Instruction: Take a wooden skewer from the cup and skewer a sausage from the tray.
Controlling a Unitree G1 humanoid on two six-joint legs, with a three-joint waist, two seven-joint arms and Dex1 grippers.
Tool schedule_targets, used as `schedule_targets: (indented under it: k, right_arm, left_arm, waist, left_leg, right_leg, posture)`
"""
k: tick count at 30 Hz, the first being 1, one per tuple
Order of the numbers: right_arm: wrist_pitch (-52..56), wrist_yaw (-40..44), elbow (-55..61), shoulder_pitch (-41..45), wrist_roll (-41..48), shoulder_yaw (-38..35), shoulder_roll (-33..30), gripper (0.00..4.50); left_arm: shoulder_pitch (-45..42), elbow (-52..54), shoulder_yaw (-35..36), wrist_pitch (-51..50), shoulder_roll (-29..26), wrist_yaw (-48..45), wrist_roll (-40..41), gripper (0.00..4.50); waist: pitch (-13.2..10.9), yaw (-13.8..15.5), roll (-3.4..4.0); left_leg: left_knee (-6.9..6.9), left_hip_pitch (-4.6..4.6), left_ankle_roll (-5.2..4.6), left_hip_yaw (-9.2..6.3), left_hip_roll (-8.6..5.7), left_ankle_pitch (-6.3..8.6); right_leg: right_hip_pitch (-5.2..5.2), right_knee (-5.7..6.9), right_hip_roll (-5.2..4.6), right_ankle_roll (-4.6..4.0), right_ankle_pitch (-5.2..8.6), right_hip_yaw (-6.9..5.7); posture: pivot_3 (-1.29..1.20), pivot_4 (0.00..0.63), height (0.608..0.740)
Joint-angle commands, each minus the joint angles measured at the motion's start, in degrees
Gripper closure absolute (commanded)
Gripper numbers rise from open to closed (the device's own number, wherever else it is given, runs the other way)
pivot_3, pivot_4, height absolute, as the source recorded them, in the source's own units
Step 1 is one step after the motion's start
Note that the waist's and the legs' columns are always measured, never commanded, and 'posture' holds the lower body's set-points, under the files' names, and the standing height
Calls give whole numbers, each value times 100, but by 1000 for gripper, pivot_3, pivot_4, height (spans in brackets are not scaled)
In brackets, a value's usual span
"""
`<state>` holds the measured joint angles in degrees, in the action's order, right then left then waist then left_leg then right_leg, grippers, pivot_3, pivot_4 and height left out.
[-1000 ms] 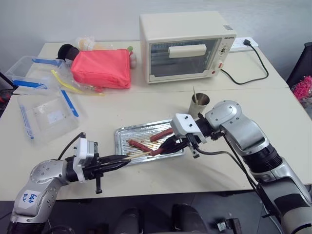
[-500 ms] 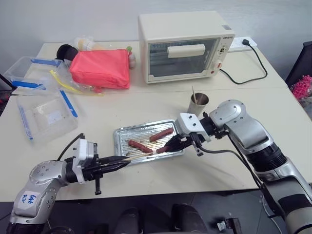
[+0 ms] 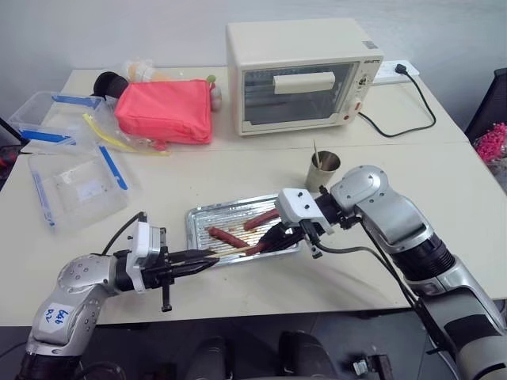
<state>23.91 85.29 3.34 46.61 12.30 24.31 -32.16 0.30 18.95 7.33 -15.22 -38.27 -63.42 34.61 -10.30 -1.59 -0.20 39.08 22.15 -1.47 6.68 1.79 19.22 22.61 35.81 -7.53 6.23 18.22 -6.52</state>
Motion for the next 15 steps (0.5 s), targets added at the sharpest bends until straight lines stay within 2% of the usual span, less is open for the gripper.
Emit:
schedule_targets:
  k: [1, 15]
  right_arm:
    - [-23, 4, 184, 137, 96, -80, 2, 4357]
    - [-407, 79, -338, 166, 9, -276, -398, 4357]
  left_arm:
    - [0, 6, 6, 72, -4, -1, -30, 4500]
    - [234, 137, 204, -2, -130, 18, 35, 4500]
  waist:
    - [0, 3, 0]
    - [0, 0, 0]
  left_leg:
    - [0, 0, 0, 0, 0, 0]
    - [0, 0, -1, -1, 0, 0]
  right_leg:
    - [0, 0, 0, 0, 0, 0]
    - [0, 1, -2, 0, 0, 0]
  posture:
    - [0, 150, 740]
    - [0, 150, 740]
